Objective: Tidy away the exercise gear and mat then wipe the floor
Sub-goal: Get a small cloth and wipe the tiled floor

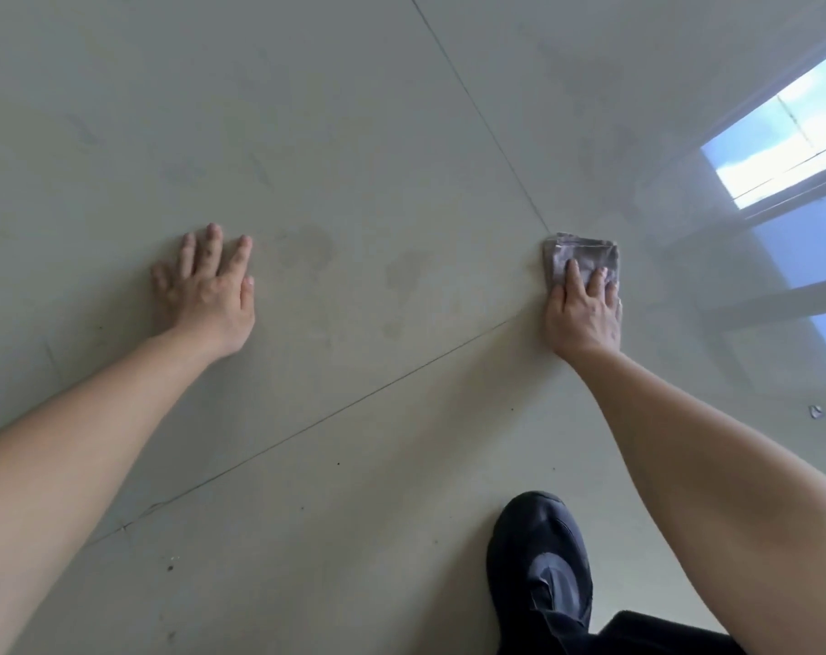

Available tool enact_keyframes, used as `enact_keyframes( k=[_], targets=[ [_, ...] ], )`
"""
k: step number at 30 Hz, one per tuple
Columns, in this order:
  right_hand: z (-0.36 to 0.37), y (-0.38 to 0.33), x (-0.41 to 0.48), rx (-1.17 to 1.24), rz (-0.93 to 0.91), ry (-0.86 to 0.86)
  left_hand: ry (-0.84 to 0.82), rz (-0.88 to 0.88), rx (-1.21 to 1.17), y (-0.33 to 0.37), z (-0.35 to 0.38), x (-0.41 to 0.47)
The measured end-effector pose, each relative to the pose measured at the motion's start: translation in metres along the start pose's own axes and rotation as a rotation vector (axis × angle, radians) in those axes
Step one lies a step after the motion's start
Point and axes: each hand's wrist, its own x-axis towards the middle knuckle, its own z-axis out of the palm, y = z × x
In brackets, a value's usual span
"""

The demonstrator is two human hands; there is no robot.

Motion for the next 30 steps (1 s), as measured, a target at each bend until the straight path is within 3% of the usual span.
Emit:
enact_keyframes(
  k=[2, 4, 10, 13, 15, 20, 23, 25, 30],
  targets=[
    [0.010, -0.031, -0.007, 0.037, -0.021, 0.015, 0.037, 0.024, -0.010, -0.002, -0.004, -0.001],
    [0.028, -0.070, -0.030, 0.050, -0.163, 0.030, 0.094, 0.033, -0.028, -0.005, -0.009, -0.001],
    [0.060, -0.177, -0.095, -0.089, -0.995, -0.082, 0.141, -0.119, -0.024, -0.011, -0.014, 0.010],
    [0.054, -0.180, -0.063, -0.124, -1.205, -0.090, 0.090, -0.178, 0.010, -0.020, -0.012, 0.014],
    [0.040, -0.168, -0.022, -0.113, -1.130, -0.022, 0.059, -0.186, 0.012, -0.029, -0.010, 0.015],
    [-0.002, -0.131, 0.066, 0.014, -0.218, 0.067, 0.065, -0.133, 0.046, -0.044, -0.009, 0.015],
    [-0.002, -0.153, 0.066, 0.108, 0.024, 0.058, 0.113, -0.098, 0.056, -0.049, -0.010, 0.015],
    [0.012, -0.188, 0.045, 0.116, -0.072, 0.075, 0.164, -0.075, 0.039, -0.053, -0.011, 0.015],
    [0.051, -0.272, -0.038, 0.038, -0.726, -0.016, 0.315, 0.006, -0.002, -0.062, -0.014, 0.021]
  ],
)
